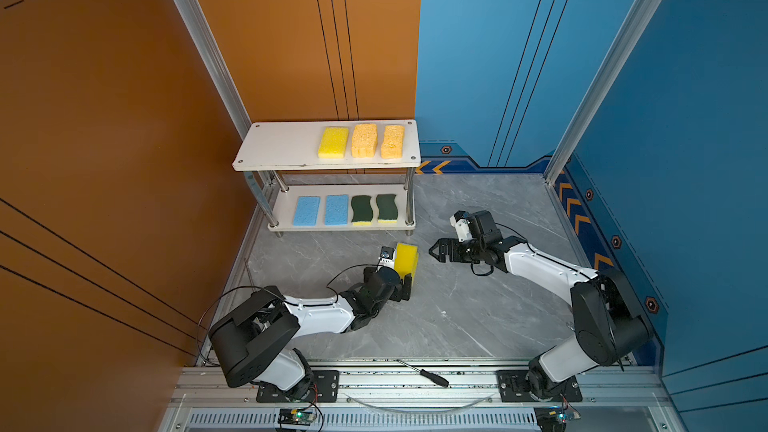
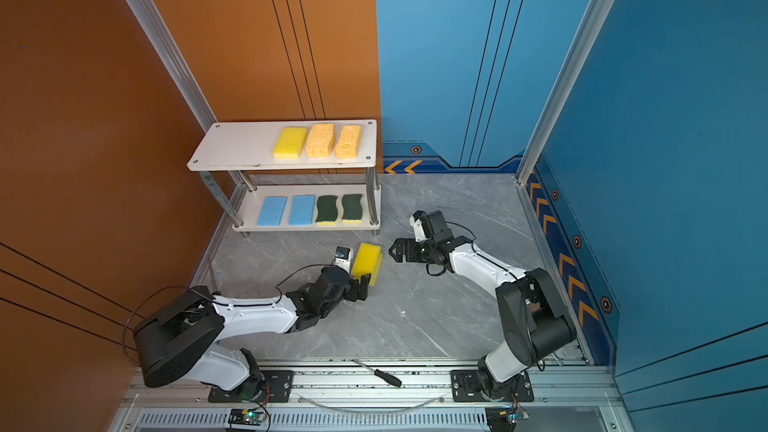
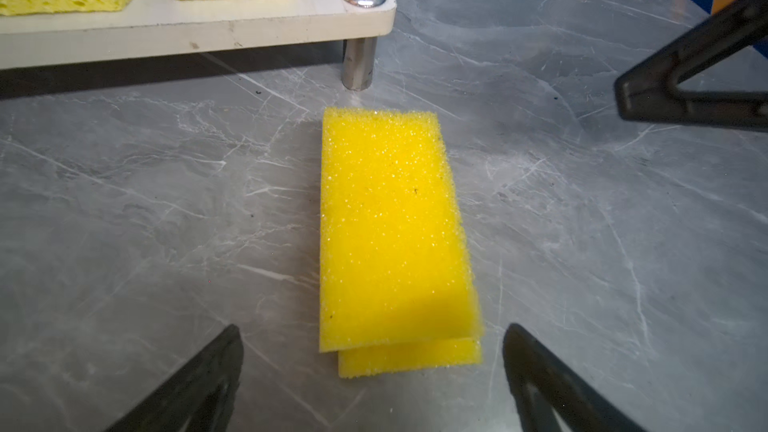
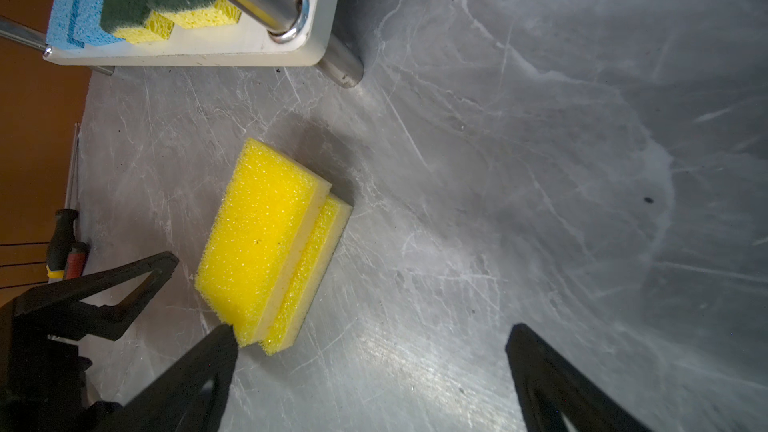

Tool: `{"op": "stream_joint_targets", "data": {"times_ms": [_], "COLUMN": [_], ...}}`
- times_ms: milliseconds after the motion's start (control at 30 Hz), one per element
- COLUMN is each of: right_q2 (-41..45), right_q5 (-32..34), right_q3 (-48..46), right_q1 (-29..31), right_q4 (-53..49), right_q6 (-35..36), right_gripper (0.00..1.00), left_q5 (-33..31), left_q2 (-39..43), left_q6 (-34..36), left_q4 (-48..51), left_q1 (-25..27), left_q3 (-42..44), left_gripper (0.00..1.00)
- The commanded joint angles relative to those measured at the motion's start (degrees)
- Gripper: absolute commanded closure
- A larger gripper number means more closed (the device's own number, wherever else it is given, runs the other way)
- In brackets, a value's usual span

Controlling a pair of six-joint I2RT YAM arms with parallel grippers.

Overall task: Place and organize the cleaning sponges onto the shelf
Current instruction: 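Grasp the top yellow sponge on the table with the left gripper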

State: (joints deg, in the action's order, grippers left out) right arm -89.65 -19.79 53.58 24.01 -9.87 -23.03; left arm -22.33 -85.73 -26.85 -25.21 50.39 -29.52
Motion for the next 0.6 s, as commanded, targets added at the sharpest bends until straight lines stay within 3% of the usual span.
{"op": "stream_joint_targets", "data": {"times_ms": [0, 567], "right_q2": [-0.9, -1.1], "right_q5": [-1.1, -1.7], "right_q3": [-0.5, -0.6], "right_q1": [-0.4, -1.3], "right_q4": [1.2, 1.3], "right_q6": [-0.9, -0.9], "right_gripper": [0.00, 0.00], "left_q5": [-0.4, -0.6], "left_q2": [-1.9, -7.8], "left_q6": [0.8, 0.3], "left_q4": [-2.9, -7.8], "left_q1": [0.7, 0.5], "left_q3": [-1.2, -2.7], "left_gripper": [0.02, 0.00]}}
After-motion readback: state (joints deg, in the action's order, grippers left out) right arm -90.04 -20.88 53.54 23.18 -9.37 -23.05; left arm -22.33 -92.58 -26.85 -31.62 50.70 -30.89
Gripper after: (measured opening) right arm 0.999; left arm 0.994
